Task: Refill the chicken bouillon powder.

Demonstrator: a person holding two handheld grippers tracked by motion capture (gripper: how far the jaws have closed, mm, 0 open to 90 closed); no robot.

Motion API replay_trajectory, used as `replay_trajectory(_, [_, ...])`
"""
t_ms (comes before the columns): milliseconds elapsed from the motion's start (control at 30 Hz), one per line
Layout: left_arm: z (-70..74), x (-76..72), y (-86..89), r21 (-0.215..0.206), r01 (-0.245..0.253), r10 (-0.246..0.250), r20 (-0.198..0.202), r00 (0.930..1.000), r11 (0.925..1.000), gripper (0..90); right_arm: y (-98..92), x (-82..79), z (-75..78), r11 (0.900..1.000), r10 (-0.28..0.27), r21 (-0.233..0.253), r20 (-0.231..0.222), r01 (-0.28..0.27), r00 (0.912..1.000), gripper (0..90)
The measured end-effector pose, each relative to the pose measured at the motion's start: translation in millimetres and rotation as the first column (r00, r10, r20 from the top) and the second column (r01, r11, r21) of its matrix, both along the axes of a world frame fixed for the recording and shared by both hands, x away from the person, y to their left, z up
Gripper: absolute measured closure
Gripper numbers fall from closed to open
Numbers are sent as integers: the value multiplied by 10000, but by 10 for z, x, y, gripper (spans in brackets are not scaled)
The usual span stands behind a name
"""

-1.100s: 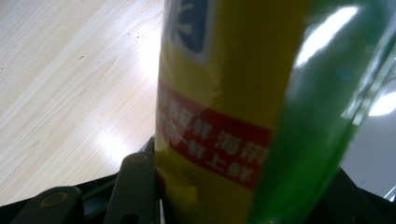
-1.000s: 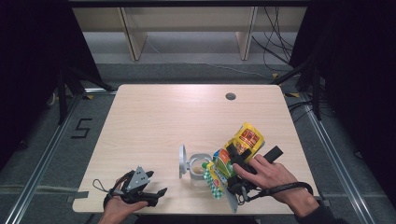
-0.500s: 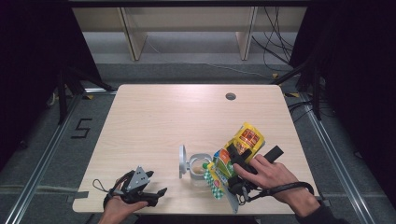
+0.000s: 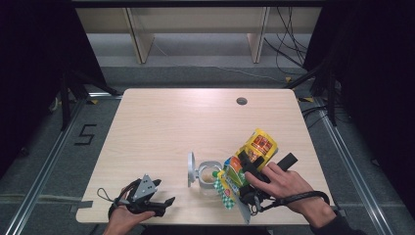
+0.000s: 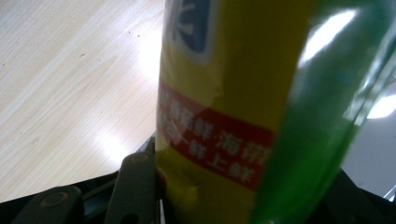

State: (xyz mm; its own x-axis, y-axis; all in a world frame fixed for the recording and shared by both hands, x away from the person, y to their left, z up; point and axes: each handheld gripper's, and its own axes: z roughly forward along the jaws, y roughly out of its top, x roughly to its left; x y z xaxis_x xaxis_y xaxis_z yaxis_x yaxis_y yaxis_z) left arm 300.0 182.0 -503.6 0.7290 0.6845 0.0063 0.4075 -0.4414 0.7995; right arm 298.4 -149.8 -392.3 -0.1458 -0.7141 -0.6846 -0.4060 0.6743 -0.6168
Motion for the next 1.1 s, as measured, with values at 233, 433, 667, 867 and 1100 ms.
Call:
replay_trajectory(233, [9, 0, 5, 78, 58, -58, -91, 9999, 10000, 218, 10, 0, 12, 9998, 19, -172, 79, -18, 10000, 579])
replay_trajectory(433, [9, -1, 3, 72, 65, -65, -100, 9999, 10000, 220, 12, 2, 12, 9998, 18, -174, 43, -17, 10000, 580])
replay_trajectory(667, [8, 1, 5, 112, 56, -55, -83, 10000, 9999, 220, 6, 1, 11, 9999, -12, -134, 32, 13, 10000, 580])
replay_trajectory(867, [7, 2, 4, 136, 32, -32, -10, 10000, 9999, 220, 5, 0, 11, 9999, 0, -143, 37, 0, 10000, 581])
replay_trajectory(1100, [13, 12, 9, 286, 181, -183, 75, 9998, 9994, 221, 14, 1, 12, 9998, 57, -178, 27, -56, 10000, 581])
